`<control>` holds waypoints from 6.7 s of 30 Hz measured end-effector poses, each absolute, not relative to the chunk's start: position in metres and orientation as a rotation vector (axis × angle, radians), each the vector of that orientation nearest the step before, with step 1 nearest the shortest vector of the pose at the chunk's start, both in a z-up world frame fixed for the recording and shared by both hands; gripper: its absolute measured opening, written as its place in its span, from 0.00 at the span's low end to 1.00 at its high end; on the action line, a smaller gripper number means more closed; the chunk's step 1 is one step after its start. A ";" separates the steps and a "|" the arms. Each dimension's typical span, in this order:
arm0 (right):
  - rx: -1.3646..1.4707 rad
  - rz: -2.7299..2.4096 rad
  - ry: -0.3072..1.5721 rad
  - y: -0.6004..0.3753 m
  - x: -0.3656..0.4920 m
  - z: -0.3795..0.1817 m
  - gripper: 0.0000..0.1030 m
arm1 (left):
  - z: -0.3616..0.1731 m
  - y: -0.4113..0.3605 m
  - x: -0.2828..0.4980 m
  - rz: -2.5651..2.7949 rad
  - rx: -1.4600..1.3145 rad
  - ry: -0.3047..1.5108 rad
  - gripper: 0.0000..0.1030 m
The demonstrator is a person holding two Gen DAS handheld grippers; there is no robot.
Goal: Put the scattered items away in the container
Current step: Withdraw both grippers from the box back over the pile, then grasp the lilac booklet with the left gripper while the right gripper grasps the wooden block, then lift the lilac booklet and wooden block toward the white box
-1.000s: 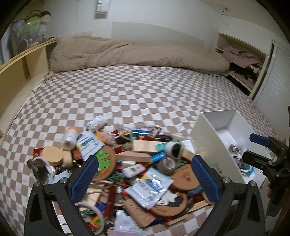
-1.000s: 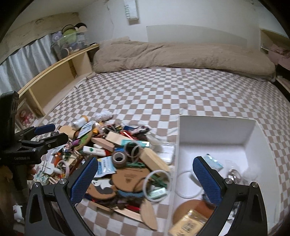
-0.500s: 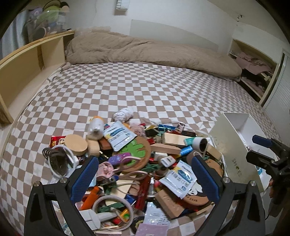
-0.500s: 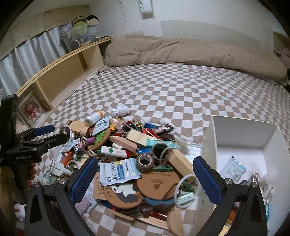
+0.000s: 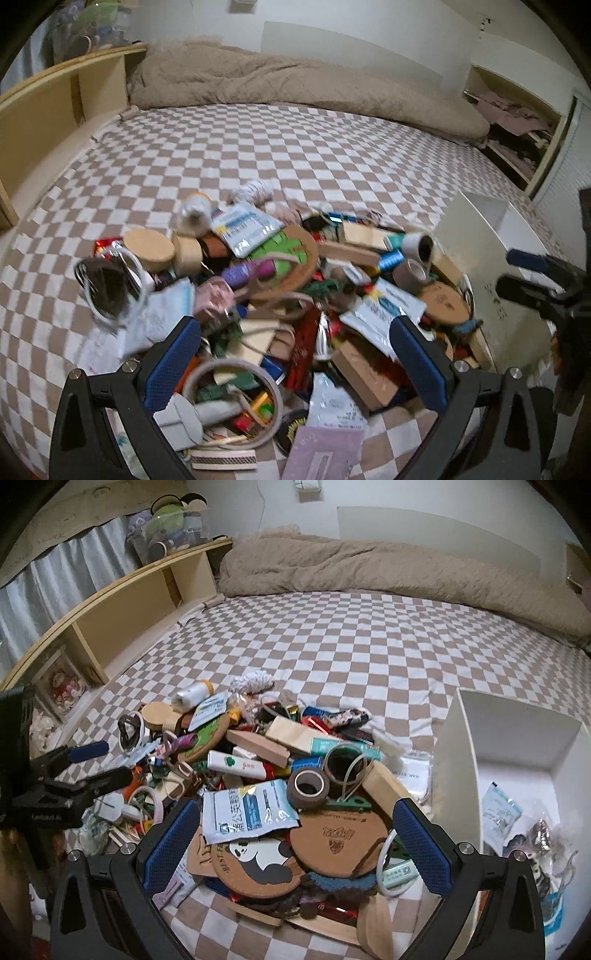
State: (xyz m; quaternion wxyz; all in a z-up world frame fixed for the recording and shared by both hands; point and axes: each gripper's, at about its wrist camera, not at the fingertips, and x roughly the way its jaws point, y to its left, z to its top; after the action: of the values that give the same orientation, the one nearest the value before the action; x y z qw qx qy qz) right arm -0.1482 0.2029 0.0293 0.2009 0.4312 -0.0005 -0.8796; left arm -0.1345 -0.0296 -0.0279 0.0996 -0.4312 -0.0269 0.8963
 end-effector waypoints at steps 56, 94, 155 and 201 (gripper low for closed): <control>1.429 -2.413 -0.160 0.167 -0.076 -0.078 0.79 | -0.135 0.009 -0.042 2.714 -1.544 -0.034 0.83; 1.425 -2.370 -0.268 0.187 -0.048 -0.086 0.46 | -0.135 0.019 -0.025 2.737 -1.473 -0.066 0.69; 1.412 -2.406 -0.241 0.188 -0.033 -0.068 0.60 | -0.121 0.021 -0.013 2.707 -1.346 -0.145 0.66; 0.764 -2.765 -0.301 0.293 -0.023 0.099 0.60 | 0.054 0.116 -0.035 2.744 -0.684 -0.103 0.66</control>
State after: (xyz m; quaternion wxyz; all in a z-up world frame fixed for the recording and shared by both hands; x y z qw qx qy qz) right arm -0.0227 0.2927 0.0990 0.1282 0.2626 -0.1034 -0.9507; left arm -0.0354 0.1160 0.0540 0.1554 -0.2386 -0.0359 0.9579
